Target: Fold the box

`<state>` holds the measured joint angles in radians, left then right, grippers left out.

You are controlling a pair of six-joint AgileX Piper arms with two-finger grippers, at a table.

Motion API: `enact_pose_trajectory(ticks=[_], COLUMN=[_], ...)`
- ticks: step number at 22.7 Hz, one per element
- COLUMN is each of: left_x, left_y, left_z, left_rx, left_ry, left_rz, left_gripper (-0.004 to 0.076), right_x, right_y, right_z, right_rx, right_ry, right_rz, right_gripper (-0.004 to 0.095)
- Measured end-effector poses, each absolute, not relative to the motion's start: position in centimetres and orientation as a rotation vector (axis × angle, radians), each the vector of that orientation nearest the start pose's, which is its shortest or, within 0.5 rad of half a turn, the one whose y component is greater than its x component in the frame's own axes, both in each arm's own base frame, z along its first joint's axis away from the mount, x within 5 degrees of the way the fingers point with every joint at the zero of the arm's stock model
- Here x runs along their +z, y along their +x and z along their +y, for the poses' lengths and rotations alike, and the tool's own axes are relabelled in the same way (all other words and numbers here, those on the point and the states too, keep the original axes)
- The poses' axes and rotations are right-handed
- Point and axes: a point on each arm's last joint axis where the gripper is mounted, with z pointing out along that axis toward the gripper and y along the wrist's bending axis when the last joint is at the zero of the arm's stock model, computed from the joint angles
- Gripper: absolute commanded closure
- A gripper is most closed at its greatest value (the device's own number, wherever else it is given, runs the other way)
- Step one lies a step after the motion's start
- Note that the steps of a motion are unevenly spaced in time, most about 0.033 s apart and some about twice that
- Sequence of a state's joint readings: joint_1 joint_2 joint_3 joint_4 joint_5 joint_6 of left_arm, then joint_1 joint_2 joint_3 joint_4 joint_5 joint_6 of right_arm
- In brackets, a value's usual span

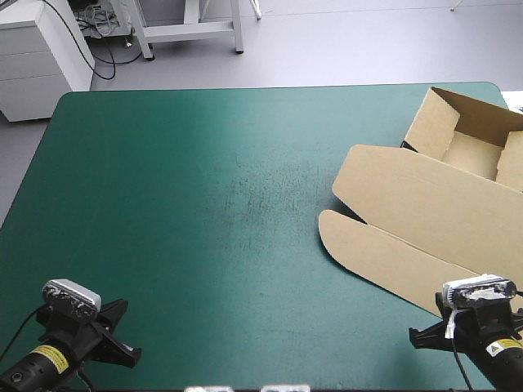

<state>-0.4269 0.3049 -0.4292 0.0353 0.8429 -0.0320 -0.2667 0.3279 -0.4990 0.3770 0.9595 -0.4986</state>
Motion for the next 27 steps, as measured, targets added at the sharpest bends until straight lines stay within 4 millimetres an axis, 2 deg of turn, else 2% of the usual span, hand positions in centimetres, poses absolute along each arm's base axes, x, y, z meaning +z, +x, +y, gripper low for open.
enact_pose_trajectory(ticks=[10, 27], left_x=[26.51, 26.51], left_y=[5.22, 5.20], left_z=[-2.11, -2.15], left_rx=[-0.214, -0.222], left_ry=[0.444, 0.442], left_rz=[2.164, 2.165], left_gripper=[0.0732, 0.0732], right_x=[27.55, 27.46], right_y=[5.23, 5.37], right_z=[1.04, 0.98], right_rx=[-0.008, -0.013], right_ry=[-0.144, -0.140], right_rz=[2.125, 2.109], right_gripper=[0.0904, 0.0926])
